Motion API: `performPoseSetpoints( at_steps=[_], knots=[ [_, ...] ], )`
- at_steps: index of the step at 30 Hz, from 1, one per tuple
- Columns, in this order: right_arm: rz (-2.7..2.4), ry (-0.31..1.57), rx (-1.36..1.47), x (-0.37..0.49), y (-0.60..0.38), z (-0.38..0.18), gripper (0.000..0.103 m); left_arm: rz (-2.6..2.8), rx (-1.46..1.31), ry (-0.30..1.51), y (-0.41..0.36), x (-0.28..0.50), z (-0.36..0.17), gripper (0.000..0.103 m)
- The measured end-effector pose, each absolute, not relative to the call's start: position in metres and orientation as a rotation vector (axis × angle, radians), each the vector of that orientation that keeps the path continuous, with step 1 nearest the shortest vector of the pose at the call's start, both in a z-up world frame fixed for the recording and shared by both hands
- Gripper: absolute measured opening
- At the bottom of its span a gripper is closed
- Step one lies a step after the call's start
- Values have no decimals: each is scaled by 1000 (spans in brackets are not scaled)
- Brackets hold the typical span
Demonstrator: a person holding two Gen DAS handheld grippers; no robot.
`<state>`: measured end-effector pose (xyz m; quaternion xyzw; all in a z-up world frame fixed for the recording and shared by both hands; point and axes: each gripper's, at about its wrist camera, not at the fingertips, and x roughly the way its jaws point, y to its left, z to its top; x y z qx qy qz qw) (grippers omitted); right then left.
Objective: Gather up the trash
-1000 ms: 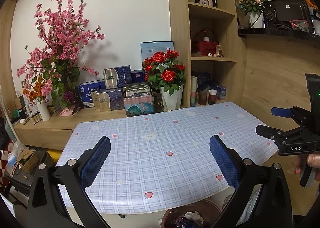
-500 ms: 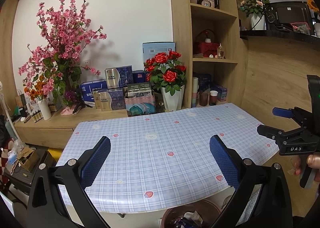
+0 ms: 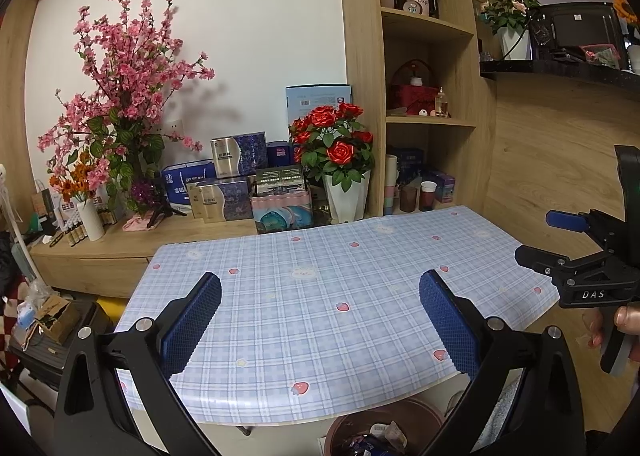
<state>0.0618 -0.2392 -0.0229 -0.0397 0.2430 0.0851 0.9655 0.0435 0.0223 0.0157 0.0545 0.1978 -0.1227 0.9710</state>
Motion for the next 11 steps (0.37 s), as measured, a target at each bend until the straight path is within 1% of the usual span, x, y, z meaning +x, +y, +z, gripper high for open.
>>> performPoseSetpoints(
  at_steps=[11],
  knots=[
    [172,492,-80,62,-239,-23,97,-240,105,402,24,45,14,97]
  ],
)
